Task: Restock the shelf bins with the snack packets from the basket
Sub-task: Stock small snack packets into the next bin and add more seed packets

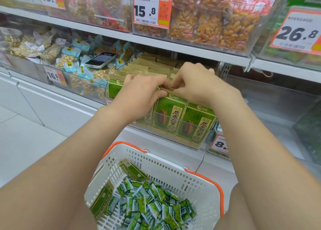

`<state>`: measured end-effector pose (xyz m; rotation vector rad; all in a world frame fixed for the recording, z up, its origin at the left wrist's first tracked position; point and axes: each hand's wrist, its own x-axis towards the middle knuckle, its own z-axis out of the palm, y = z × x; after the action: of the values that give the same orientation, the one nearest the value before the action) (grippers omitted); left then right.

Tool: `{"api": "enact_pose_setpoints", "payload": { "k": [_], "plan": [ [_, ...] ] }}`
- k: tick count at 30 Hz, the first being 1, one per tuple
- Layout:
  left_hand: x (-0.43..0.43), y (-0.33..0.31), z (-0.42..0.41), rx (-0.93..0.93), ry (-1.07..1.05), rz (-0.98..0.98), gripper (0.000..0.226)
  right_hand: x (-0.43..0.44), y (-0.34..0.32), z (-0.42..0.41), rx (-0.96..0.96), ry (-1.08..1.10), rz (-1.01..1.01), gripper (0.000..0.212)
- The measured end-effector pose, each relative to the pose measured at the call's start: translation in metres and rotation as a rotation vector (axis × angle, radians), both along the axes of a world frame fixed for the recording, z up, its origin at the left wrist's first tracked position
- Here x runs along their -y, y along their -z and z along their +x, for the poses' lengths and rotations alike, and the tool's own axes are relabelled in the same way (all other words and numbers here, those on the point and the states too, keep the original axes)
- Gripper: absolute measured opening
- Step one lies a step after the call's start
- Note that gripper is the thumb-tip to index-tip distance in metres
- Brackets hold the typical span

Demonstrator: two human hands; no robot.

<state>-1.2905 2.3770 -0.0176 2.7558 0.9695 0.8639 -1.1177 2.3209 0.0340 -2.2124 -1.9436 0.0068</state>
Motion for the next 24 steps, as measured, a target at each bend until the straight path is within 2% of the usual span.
{"api": "enact_pose_setpoints", "payload": {
  "k": [4,6,8,10,12,14,17,19,20,24],
  "plan": [
    [0.013,0.007,0.003,0.042,-0.071,0.064,0.024,0.033,0.011,-0.014,-0.128,-0.052,0.444,0.026],
    [0.023,0.013,0.001,0.138,-0.106,0.153,0.026,0.049,0.018,-0.031,-0.146,-0.078,0.57,0.027],
    [0.032,0.018,-0.006,0.289,-0.178,0.285,0.016,0.062,0.026,-0.048,-0.099,-0.105,0.509,0.024],
    [0.039,0.027,-0.015,0.315,-0.223,0.241,0.01,0.071,0.036,-0.061,-0.002,-0.141,0.31,0.02],
    [0.044,0.044,-0.023,0.138,-0.23,-0.001,0.015,0.076,0.053,-0.067,0.024,-0.216,0.035,0.013],
    [0.051,0.073,-0.029,-0.183,-0.218,-0.217,0.014,0.081,0.077,-0.072,0.061,-0.314,-0.277,0.017],
    [0.055,0.122,-0.04,-0.677,-0.173,-0.324,0.01,0.086,0.115,-0.083,0.093,-0.412,-0.565,0.031],
    [0.051,0.155,-0.053,-0.906,-0.178,-0.405,0.024,0.088,0.13,-0.093,0.137,-0.462,-0.61,0.031],
    [0.048,0.171,-0.062,-0.963,-0.204,-0.459,0.029,0.088,0.135,-0.098,0.161,-0.483,-0.601,0.025],
    [0.05,0.235,-0.1,-0.944,-0.402,-0.641,0.027,0.078,0.151,-0.111,0.203,-0.585,-0.543,0.032]
  ]
}}
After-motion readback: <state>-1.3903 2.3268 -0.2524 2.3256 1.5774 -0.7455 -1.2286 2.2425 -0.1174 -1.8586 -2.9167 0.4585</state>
